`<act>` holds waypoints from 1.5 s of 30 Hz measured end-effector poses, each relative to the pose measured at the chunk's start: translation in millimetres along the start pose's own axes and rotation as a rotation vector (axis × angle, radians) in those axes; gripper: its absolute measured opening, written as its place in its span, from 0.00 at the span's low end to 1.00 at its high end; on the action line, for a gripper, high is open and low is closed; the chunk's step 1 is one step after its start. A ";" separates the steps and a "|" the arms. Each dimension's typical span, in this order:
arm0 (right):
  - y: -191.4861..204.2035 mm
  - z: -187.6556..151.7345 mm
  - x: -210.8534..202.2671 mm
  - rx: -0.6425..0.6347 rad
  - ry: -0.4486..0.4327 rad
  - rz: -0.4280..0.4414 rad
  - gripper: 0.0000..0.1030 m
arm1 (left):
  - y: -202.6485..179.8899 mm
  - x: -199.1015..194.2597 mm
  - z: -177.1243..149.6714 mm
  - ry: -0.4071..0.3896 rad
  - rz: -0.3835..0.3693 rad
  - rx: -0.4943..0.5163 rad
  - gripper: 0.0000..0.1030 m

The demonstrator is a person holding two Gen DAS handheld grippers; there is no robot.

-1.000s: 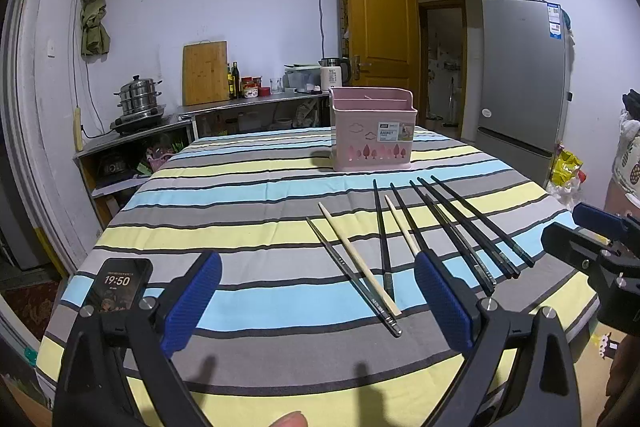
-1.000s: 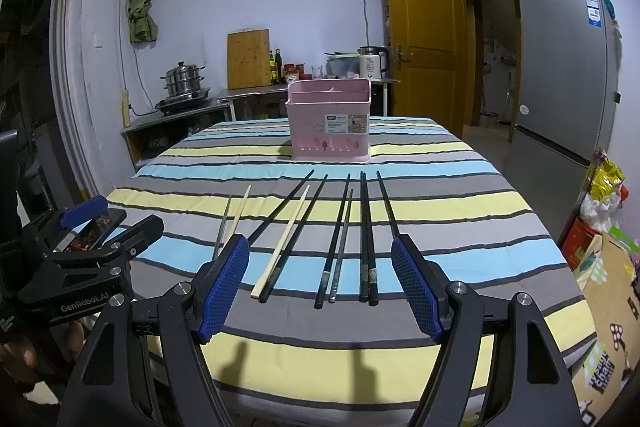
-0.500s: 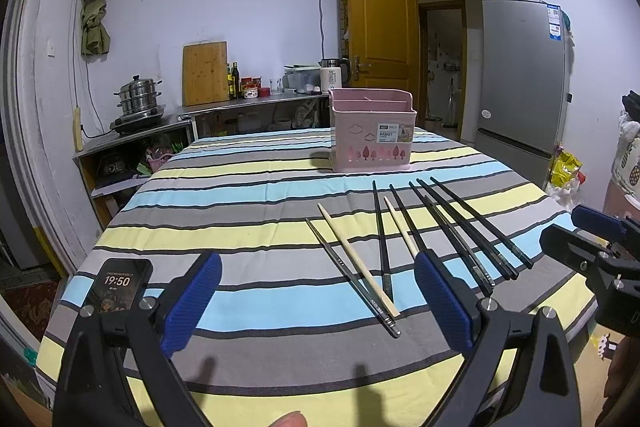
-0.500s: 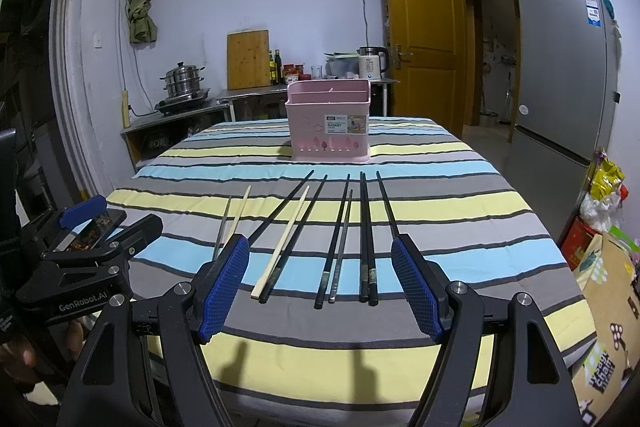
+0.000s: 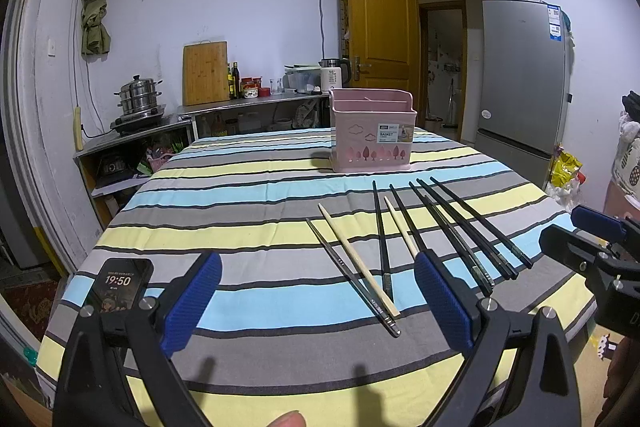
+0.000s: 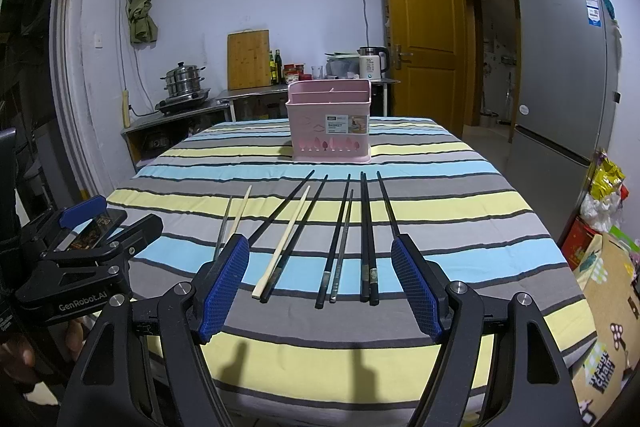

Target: Organize utensils

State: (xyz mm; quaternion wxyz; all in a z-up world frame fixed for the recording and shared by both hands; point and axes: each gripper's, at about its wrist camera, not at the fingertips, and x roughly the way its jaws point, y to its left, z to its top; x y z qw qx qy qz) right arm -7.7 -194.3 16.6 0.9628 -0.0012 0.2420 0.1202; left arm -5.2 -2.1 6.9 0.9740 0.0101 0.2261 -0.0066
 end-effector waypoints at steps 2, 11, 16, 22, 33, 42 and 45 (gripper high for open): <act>0.1 -0.1 -0.3 -0.001 0.001 0.002 0.72 | -0.1 0.0 0.0 0.000 0.000 -0.001 0.96; -0.3 -0.8 -1.1 0.000 0.002 0.001 0.72 | -2.4 0.1 0.4 0.002 -0.002 0.002 0.96; -0.5 -0.9 -1.1 0.000 0.001 0.002 0.72 | -2.1 0.1 0.2 0.002 -0.003 0.002 0.96; -0.3 -0.7 -1.1 -0.001 0.001 0.001 0.72 | -2.0 0.1 0.1 0.001 -0.003 0.002 0.96; -0.5 -1.0 -0.5 0.000 0.004 0.002 0.72 | -3.4 0.6 -0.4 0.004 -0.004 0.004 0.96; -0.8 -1.5 -0.1 0.002 0.005 0.002 0.72 | -4.3 2.1 -1.8 0.011 -0.005 0.010 0.96; -0.9 -1.5 -0.1 0.003 0.005 0.003 0.72 | -3.9 3.1 -2.6 0.015 -0.005 0.011 0.96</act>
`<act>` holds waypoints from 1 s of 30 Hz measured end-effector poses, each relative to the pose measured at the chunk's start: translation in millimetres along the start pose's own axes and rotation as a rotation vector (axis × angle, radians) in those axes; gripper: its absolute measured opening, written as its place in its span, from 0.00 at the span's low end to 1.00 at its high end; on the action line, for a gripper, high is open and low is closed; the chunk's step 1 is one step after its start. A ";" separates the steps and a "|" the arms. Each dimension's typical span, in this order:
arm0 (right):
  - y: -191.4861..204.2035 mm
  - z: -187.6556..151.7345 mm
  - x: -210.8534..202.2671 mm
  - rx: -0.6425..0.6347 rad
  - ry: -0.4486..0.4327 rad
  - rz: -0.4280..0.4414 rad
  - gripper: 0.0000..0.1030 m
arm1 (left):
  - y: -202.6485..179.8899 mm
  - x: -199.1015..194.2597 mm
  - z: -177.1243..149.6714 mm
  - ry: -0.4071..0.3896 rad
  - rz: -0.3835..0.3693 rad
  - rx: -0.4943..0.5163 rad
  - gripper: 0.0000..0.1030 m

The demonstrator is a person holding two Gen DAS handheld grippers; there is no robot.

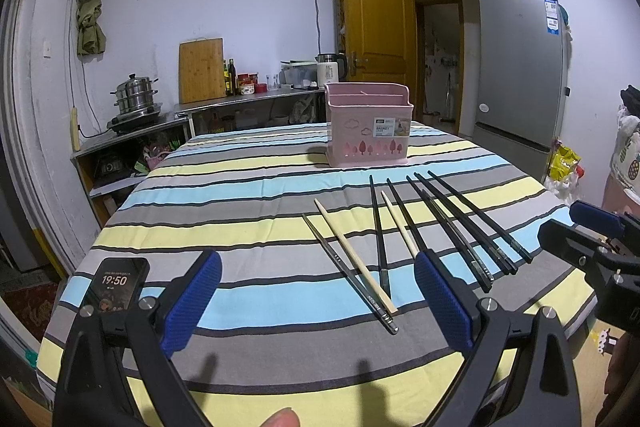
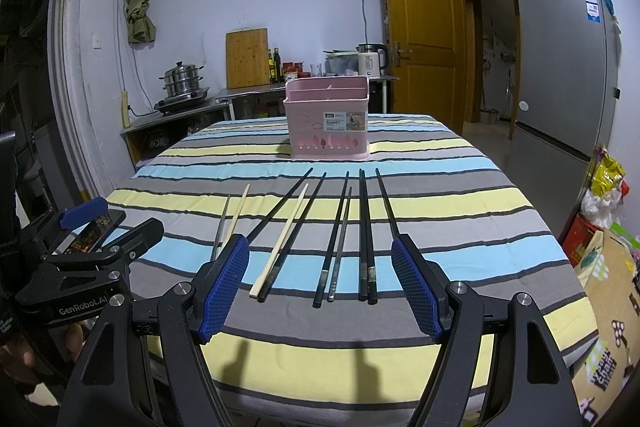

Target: Organize utensils

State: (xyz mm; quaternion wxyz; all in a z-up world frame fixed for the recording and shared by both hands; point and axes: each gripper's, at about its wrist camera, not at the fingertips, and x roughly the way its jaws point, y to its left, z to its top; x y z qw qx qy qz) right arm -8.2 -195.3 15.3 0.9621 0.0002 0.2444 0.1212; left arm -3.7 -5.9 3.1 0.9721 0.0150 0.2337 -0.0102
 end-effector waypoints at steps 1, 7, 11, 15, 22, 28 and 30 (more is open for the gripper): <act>0.0 0.2 0.0 -0.001 0.000 -0.001 0.72 | 0.5 0.4 -0.3 0.001 0.000 0.000 0.96; -0.9 -2.4 3.4 0.000 0.007 -0.001 0.72 | 2.1 4.5 -0.6 0.014 -0.004 -0.004 0.96; -2.3 -2.0 8.7 0.003 0.017 0.002 0.72 | 2.6 9.0 -1.4 0.029 -0.007 -0.002 0.96; -4.6 -0.2 18.1 0.004 0.028 0.005 0.72 | 4.4 20.5 -0.6 0.070 -0.025 -0.001 0.96; -13.7 10.4 40.4 0.011 0.051 0.019 0.72 | 14.2 54.6 3.3 0.177 -0.064 -0.026 0.96; -23.8 25.6 68.8 0.019 0.094 0.036 0.72 | 17.3 89.0 17.8 0.255 -0.070 -0.046 0.85; -27.9 30.5 79.9 0.018 0.117 0.035 0.72 | 18.2 101.5 23.9 0.291 -0.069 -0.056 0.81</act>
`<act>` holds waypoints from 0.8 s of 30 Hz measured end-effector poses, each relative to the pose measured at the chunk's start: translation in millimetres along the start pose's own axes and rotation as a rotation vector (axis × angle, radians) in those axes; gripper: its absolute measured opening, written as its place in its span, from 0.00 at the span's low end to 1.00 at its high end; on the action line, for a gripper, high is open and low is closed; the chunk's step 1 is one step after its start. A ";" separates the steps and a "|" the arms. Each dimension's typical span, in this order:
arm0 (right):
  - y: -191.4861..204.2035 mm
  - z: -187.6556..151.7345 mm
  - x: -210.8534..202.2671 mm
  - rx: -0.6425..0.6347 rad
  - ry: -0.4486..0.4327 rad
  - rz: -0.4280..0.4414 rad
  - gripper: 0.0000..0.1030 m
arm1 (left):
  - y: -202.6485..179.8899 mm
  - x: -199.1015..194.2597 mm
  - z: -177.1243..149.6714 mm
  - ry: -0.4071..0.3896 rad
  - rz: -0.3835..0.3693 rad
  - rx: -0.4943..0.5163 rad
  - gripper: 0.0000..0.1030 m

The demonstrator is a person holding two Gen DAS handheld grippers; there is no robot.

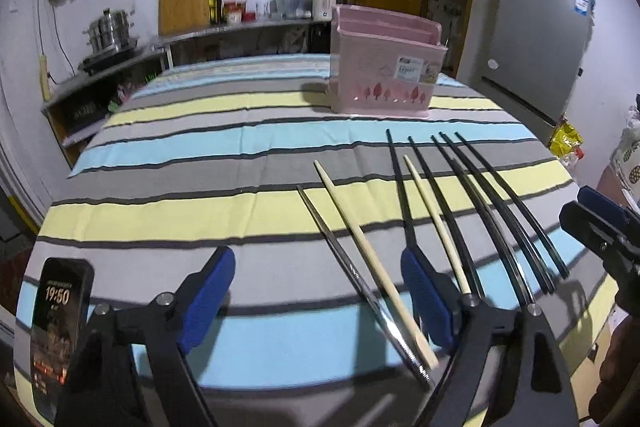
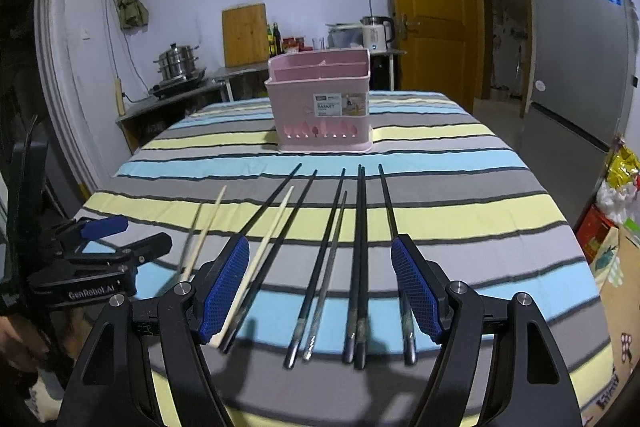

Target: Organize utensils

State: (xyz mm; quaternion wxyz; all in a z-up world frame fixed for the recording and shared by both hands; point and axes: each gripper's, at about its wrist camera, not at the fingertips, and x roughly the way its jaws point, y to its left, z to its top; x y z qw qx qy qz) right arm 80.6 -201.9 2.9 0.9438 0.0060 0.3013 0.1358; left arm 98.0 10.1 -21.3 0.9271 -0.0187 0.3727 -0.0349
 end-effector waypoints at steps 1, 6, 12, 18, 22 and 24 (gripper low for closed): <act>-2.8 3.6 6.0 0.002 0.017 0.001 0.72 | 0.9 4.0 3.6 0.013 -0.003 -0.006 0.78; -12.5 19.8 31.4 0.020 0.074 0.024 0.72 | 2.9 26.2 22.6 0.074 -0.054 -0.032 0.59; -5.8 35.6 64.5 0.047 0.152 0.072 0.54 | 4.1 54.3 39.8 0.145 -0.122 -0.054 0.41; 6.9 40.8 93.5 0.038 0.214 0.108 0.30 | 10.9 73.7 50.5 0.191 -0.158 -0.090 0.30; 10.9 41.3 106.7 0.038 0.240 0.123 0.22 | 12.4 82.8 52.0 0.217 -0.162 -0.097 0.22; 11.7 41.3 111.2 0.041 0.255 0.133 0.19 | 11.8 85.1 53.0 0.219 -0.158 -0.088 0.21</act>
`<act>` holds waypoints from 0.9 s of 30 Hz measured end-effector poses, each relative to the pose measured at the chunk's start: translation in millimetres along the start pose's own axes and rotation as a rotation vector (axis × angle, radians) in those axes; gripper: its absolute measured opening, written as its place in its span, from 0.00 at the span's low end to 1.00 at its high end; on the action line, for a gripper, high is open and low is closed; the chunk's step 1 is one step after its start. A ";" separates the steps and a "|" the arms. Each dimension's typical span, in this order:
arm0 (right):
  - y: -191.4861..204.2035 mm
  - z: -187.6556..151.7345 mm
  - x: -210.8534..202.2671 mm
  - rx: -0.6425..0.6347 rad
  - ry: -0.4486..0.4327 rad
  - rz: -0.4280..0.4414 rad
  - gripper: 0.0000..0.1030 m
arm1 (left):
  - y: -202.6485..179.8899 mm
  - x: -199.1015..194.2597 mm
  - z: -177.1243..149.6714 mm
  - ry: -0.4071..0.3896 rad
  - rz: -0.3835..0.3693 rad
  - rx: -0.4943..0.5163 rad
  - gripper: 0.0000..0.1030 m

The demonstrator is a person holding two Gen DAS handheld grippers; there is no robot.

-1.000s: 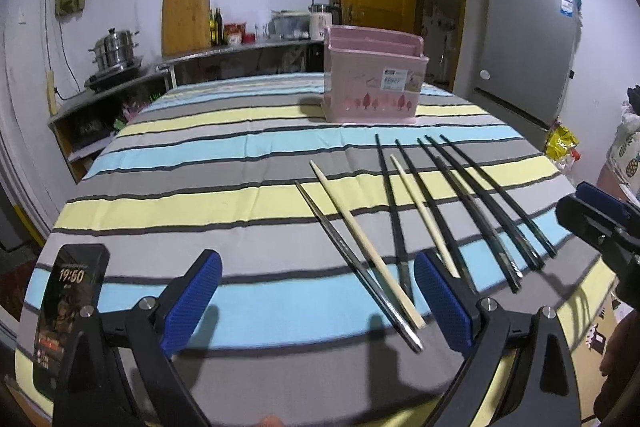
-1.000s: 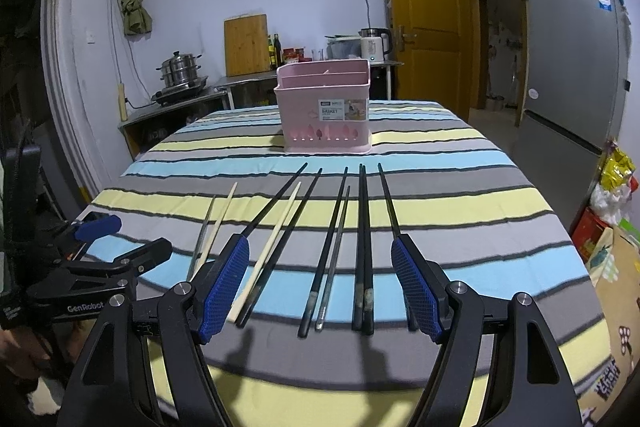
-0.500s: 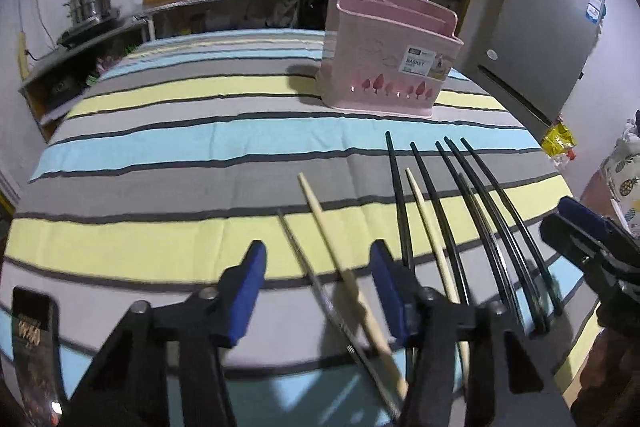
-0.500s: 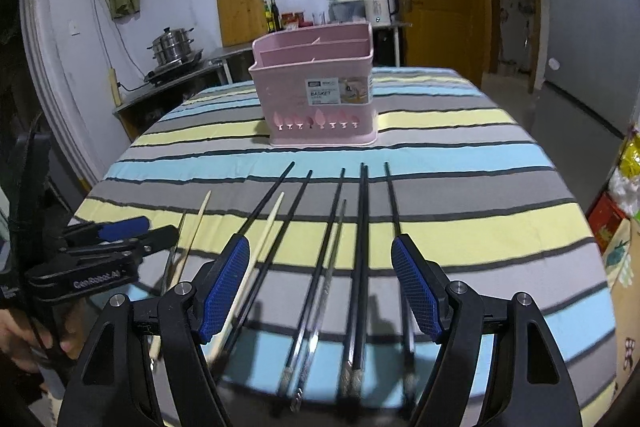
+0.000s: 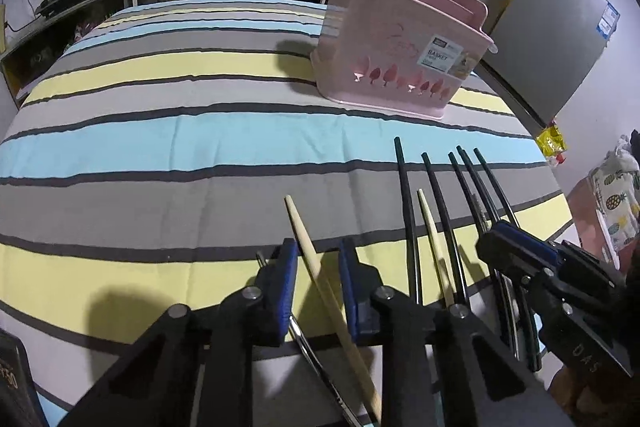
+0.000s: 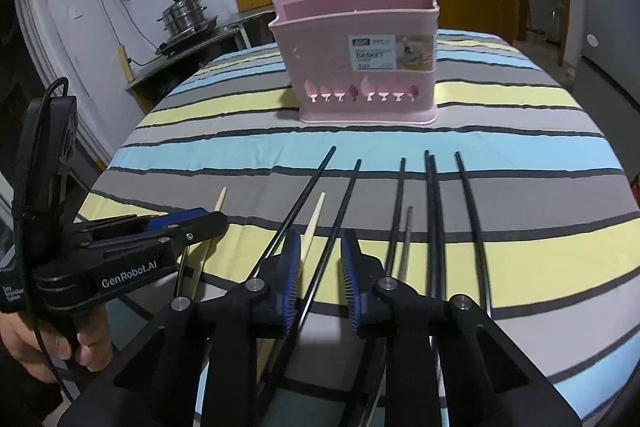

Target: Organize utensils

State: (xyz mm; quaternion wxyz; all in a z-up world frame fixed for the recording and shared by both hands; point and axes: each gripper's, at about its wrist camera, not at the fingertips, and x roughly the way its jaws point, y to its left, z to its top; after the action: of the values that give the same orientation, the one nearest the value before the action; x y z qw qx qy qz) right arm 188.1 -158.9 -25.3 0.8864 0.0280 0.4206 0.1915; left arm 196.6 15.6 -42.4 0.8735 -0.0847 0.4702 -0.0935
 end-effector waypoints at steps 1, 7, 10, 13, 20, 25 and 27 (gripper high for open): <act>0.3 1.7 3.0 0.000 0.004 0.003 0.19 | -0.4 0.8 0.7 0.002 0.002 0.002 0.20; 4.8 10.9 17.2 -0.006 0.035 0.022 0.15 | 3.0 6.3 7.1 0.014 0.019 0.002 0.10; 6.7 14.3 26.0 -0.014 0.056 0.017 0.12 | 5.3 7.2 8.7 0.020 0.010 -0.001 0.10; 5.9 17.2 36.7 -0.009 0.082 0.008 0.12 | 7.3 8.7 10.7 0.027 -0.001 -0.010 0.09; 4.8 25.2 50.9 0.007 0.121 -0.010 0.10 | 3.8 14.5 18.8 0.061 0.018 0.015 0.10; 6.8 28.4 54.7 0.003 0.143 -0.026 0.08 | -3.5 19.4 25.7 0.085 0.057 0.051 0.10; 7.5 30.4 55.7 0.006 0.148 -0.026 0.07 | -4.7 20.4 27.5 0.087 0.064 0.047 0.09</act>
State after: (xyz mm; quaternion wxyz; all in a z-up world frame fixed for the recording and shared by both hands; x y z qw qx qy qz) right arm 240.6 -128.3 -45.1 0.8553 0.0108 0.4857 0.1801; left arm 230.2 7.8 -42.9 0.8565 -0.0447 0.5079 -0.0802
